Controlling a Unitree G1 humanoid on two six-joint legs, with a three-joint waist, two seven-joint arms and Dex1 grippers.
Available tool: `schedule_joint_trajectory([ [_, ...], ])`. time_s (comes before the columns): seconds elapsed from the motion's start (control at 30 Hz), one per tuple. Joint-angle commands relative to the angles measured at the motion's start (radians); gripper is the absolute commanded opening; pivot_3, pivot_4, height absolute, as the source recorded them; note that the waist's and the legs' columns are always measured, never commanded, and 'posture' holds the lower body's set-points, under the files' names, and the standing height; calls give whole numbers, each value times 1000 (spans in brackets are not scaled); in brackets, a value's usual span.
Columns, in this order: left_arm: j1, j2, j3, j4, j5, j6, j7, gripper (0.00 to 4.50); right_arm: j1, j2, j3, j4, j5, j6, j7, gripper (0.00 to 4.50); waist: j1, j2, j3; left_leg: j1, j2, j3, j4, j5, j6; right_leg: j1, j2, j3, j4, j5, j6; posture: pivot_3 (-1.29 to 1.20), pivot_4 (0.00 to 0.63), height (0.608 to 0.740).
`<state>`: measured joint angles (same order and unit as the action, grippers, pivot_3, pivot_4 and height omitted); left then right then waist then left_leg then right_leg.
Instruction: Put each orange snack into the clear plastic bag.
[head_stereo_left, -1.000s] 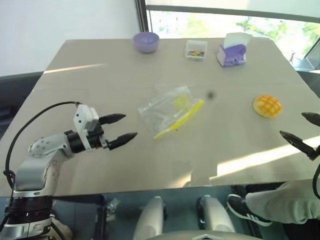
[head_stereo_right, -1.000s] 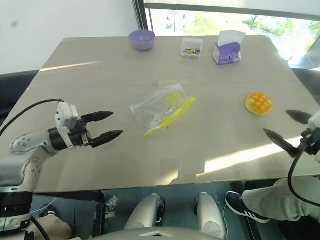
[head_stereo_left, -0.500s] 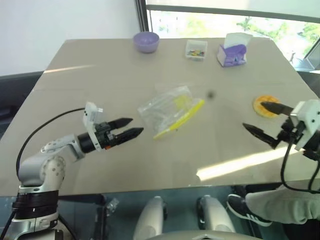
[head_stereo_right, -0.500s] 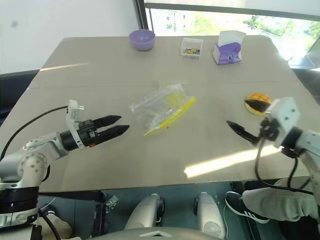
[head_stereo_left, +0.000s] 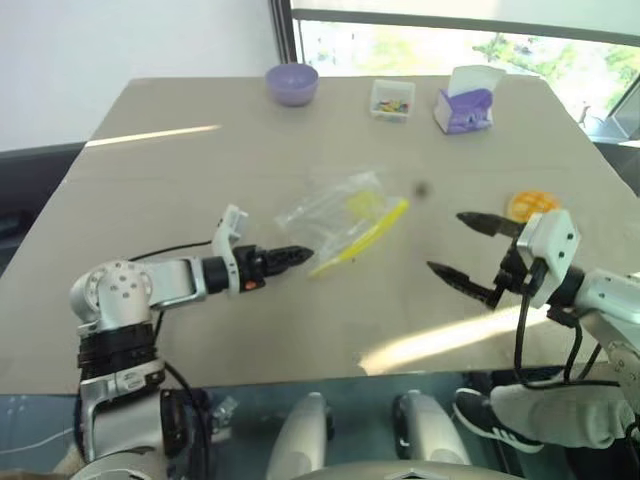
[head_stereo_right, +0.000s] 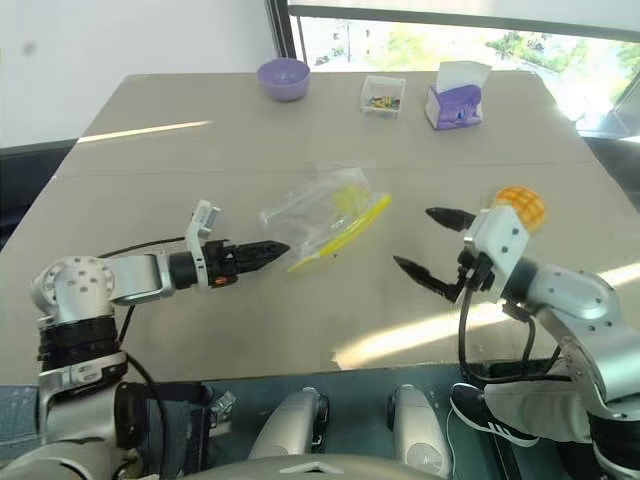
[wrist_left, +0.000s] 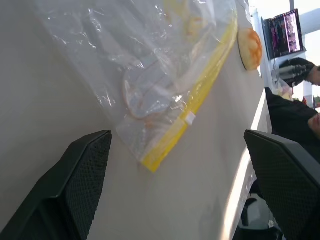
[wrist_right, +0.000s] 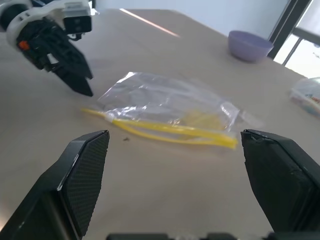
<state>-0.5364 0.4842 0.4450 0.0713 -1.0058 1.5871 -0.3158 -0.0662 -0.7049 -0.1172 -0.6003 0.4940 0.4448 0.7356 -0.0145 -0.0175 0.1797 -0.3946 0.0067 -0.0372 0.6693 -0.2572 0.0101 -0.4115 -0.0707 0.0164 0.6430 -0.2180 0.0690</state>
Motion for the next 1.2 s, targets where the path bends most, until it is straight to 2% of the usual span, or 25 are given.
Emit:
schedule_joint_trajectory([
  [0.03, -24, -28, 60, 27, -4, 27, 111, 4485, 8, -1, -17, -52, -12, -37, -4, 4500, 0, 0, 0, 0, 0, 0, 0, 0, 0, 0, 0, 0, 0, 0, 0, 0, 150, 740],
  [0.37, -68, 62, 83, 167, -79, 27, 229, 4485, 54, 5, -38, -41, -35, -76, -13, 4500, -3, 0, -1, 4, 0, 1, 0, 0, 0, 0, 0, 1, 3, 0, 0, 0, 150, 740],
  [0.73, -166, -51, 49, 338, -188, 27, 378, 4485, 31, 27, -18, -16, -71, -100, -32, 4500, 15, -2, -3, 4, -2, 0, 0, 0, 0, 2, -1, 1, 3, 0, 0, 0, 150, 740],
  [1.03, -250, -130, 84, 482, -120, 17, 399, 4485, 36, 50, -5, -40, -101, -95, -64, 4500, 29, -2, -3, 2, -2, 0, 0, 0, 0, 2, -2, 0, 2, 0, 0, 0, 150, 740],
  [1.07, -247, -139, 80, 489, -99, 0, 388, 3995, 40, 56, 0, -48, -105, -94, -72, 4500, 29, -2, -3, 2, -2, 0, 0, 0, 0, 2, -2, 1, 2, 0, 0, 0, 150, 740],
  [1.1, -243, -144, 72, 490, -76, -19, 380, 3792, 43, 60, 4, -54, -109, -94, -77, 4500, 29, -2, -3, 2, -3, 0, 0, 0, 0, 2, -2, 1, 2, 0, 0, 0, 150, 740],
  [1.17, -238, -153, 64, 483, -36, -51, 373, 2940, 47, 66, 8, -63, -115, -91, -84, 4500, 29, -2, -3, 2, -3, 0, 0, 0, 0, 2, -2, 0, 2, 0, 0, 0, 150, 740],
  [1.2, -241, -160, 74, 486, -29, -58, 372, 2819, 51, 68, 8, -67, -117, -91, -87, 4500, 29, -2, -3, 2, -3, 0, 0, 0, -1, 2, -2, 0, 2, 0, 0, 0, 150, 740],
])
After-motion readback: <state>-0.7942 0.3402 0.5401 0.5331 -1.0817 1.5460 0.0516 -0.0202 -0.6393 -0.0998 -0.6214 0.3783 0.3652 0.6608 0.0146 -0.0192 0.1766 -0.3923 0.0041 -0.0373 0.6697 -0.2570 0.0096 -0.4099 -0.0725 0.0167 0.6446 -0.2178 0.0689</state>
